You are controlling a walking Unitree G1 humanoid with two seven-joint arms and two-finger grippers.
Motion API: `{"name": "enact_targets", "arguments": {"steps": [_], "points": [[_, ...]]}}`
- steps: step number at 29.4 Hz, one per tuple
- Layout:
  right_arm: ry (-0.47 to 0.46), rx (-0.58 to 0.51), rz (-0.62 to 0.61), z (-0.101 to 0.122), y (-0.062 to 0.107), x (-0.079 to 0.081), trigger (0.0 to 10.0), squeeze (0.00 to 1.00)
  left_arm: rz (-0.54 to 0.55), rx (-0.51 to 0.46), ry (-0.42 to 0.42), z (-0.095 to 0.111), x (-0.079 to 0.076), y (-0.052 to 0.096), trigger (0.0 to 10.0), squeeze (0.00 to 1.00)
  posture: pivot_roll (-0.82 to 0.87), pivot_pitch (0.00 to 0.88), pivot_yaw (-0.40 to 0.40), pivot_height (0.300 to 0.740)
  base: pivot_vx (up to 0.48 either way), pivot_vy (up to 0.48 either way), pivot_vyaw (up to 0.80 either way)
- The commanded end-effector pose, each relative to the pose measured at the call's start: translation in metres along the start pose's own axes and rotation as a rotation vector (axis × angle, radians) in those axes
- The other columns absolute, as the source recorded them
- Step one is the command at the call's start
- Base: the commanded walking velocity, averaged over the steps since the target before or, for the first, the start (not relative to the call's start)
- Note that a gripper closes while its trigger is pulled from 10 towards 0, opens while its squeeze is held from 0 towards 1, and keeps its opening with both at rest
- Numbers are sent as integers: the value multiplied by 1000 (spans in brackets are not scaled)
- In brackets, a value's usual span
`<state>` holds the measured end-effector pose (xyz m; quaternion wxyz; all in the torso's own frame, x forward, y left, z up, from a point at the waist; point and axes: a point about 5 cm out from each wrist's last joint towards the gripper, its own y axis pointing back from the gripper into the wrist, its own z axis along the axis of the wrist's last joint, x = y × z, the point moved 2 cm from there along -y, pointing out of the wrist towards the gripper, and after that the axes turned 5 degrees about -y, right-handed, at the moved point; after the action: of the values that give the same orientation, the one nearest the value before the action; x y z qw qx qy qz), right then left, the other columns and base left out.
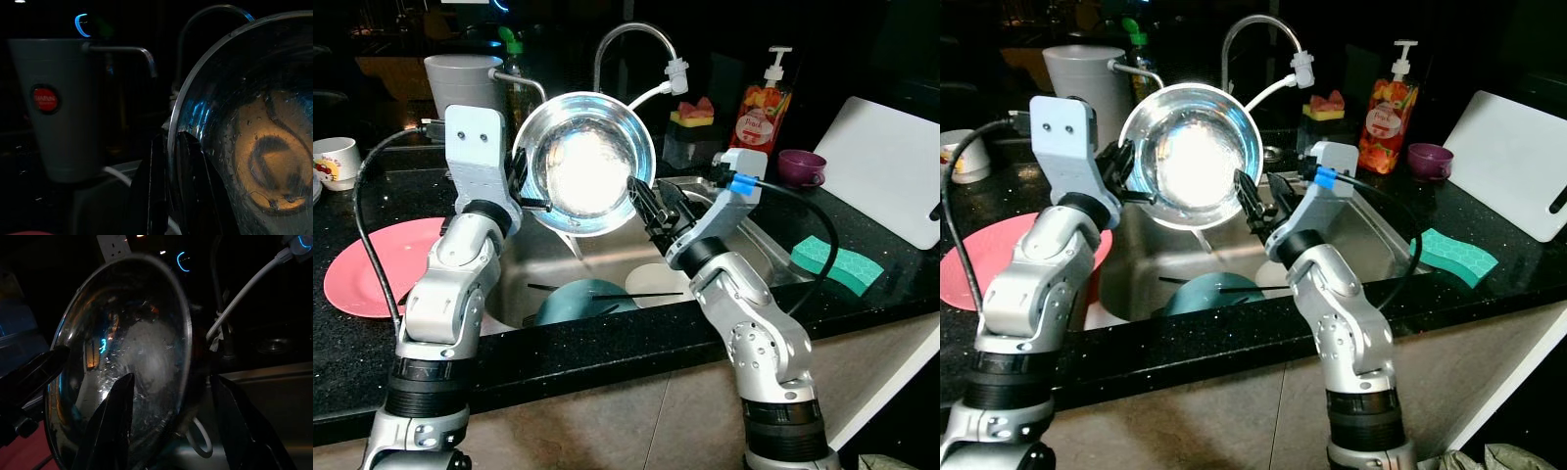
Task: Kitchen organization
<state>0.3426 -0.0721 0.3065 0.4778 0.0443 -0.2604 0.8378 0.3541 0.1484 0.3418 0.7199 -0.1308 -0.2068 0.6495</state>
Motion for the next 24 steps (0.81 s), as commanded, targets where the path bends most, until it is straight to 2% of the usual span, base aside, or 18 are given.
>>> {"name": "enact_targets", "arguments": {"steps": [1,4,5,6,7,15,16,17,18,24], "points": [[-7,23,-13,-7,1,-4,10000,0,-87,-50,32,10,-15,5,10000,0,55,105,-69,740,0,0,0],[-14,43,-39,-11,1,-8,10000,0,-154,-72,36,14,-25,10,10000,0,55,105,-69,740,0,0,0],[-22,48,-53,-12,0,-11,5961,0,-166,-77,24,15,-27,10,10000,0,59,104,-69,740,0,0,0],[-28,50,-62,-12,0,-12,5961,0,-173,-80,16,15,-28,11,10000,0,59,104,-69,740,0,0,0],[-49,49,-88,-13,1,-17,0,0,-172,-81,-1,15,-28,10,10000,0,59,104,-69,740,0,0,0],[-88,30,-107,-10,2,-22,0,0,-158,-75,-63,10,-28,9,10000,0,58,102,-68,740,0,0,0],[-88,28,-109,-10,1,-22,0,0,-159,-72,-62,9,-28,9,10000,153,58,102,-68,740,0,0,0],[-88,28,-111,-10,1,-22,0,0,-160,-70,-59,8,-29,10,10000,153,58,102,-68,740,0,0,0],[-90,27,-114,-10,1,-22,0,0,-153,-66,-41,7,-27,10,10000,1000,58,102,-68,740,0,0,0],[-93,34,-129,-12,1,-25,0,0,-128,-43,-41,4,-21,10,10000,1000,58,102,-68,740,0,0,0]]}}
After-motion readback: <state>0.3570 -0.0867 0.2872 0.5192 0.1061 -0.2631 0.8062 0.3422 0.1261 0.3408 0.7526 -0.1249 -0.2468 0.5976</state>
